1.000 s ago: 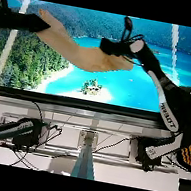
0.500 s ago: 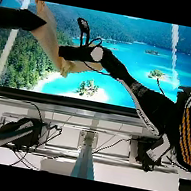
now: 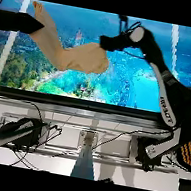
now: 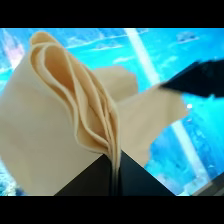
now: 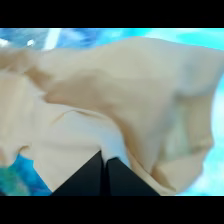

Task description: Fold the clothes and pants, and hang the long-sleeved shirts on hangers.

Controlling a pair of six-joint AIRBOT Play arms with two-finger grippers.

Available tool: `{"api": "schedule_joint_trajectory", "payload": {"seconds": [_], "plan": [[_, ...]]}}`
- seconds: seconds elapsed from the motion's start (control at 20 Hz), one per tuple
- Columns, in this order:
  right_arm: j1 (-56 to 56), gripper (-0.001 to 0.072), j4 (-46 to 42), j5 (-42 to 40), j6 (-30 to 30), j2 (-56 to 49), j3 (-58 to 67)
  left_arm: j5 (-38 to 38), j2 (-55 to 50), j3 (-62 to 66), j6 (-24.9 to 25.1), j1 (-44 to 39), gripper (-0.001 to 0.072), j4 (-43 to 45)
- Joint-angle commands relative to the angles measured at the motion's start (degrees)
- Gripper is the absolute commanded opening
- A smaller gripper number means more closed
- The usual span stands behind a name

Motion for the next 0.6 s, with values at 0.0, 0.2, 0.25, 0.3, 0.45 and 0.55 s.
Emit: {"api": "schedule_joint_trajectory", "payload": {"seconds": [0.0,0.2,0.25,0.3,0.45,0.55], "plan": [[-10.8,0.0008,-3.2,5.5,0.0,2.3,0.1,0.6,0.0,0.0,0.0,0.1,0.0012,2.5],[-15.6,0.0700,-2.7,12.1,-0.3,2.3,0.1,0.6,-0.6,0.0,0.0,0.1,0.0012,2.5],[-15.7,0.0694,-2.7,13.5,-0.4,2.3,0.1,0.6,-1.0,0.0,0.0,0.1,0.0013,2.5],[-15.5,0.0692,-2.5,14.1,-0.4,2.3,0.1,0.6,-1.5,0.0,0.0,0.0,0.0013,2.5],[-12.1,0.0378,-1.9,11.0,-0.4,2.2,0.1,0.6,-2.2,0.0,0.0,-0.1,0.0012,2.3],[-7.3,0.0014,-1.9,5.9,-0.4,2.1,0.1,0.6,-2.2,0.0,0.0,0.0,0.0012,2.3]]}}
